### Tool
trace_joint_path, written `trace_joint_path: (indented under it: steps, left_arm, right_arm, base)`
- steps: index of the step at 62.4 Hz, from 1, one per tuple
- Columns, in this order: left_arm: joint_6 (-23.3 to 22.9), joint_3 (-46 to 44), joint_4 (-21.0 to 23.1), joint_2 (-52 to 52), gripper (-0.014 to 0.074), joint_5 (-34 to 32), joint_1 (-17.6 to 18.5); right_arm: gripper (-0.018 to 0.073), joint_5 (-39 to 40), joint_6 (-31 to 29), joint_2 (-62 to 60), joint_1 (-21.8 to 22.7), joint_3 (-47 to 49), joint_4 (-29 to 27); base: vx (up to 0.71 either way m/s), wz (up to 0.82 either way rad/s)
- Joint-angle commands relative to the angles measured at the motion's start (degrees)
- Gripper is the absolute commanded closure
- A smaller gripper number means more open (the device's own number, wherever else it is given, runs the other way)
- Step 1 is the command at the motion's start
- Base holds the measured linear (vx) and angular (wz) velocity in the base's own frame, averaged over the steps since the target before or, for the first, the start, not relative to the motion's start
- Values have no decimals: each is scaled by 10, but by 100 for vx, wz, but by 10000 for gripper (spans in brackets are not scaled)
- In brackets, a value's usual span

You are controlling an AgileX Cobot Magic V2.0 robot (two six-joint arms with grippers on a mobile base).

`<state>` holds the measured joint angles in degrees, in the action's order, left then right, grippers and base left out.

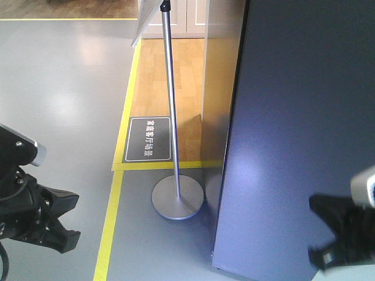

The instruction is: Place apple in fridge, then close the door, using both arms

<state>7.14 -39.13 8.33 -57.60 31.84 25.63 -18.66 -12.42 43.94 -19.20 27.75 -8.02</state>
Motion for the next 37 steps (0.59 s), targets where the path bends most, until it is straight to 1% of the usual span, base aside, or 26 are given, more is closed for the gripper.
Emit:
trace_joint_path:
  steps: [1, 8, 12, 18, 27, 37]
  left_arm:
    - [-1, -15, 9, 10, 603, -28, 0]
    - [-1, -15, 9, 10, 603, -28, 0]
    - [-1, -15, 9, 10, 603, -28, 0]
    - [-1, -15, 9, 10, 603, -28, 0]
    - [-1, -15, 9, 10, 603, -28, 0]
    - [-1, -15, 9, 10, 603, -28, 0]
  right_arm:
    - [568, 63, 50, 43, 48, 48, 9]
    - [564, 35, 47, 90, 124, 96, 11]
    - [563, 21, 46, 117, 161, 126, 16]
    - [563, 21, 46, 149, 209, 163, 28]
    - [563, 41, 46, 185, 265, 214, 64]
    - [563, 85, 49, 224, 313, 263, 60]
  base:
    - [0, 0]
    - [0, 0]
    - [0, 0]
    - [0, 0]
    - [0, 0]
    - [0, 0]
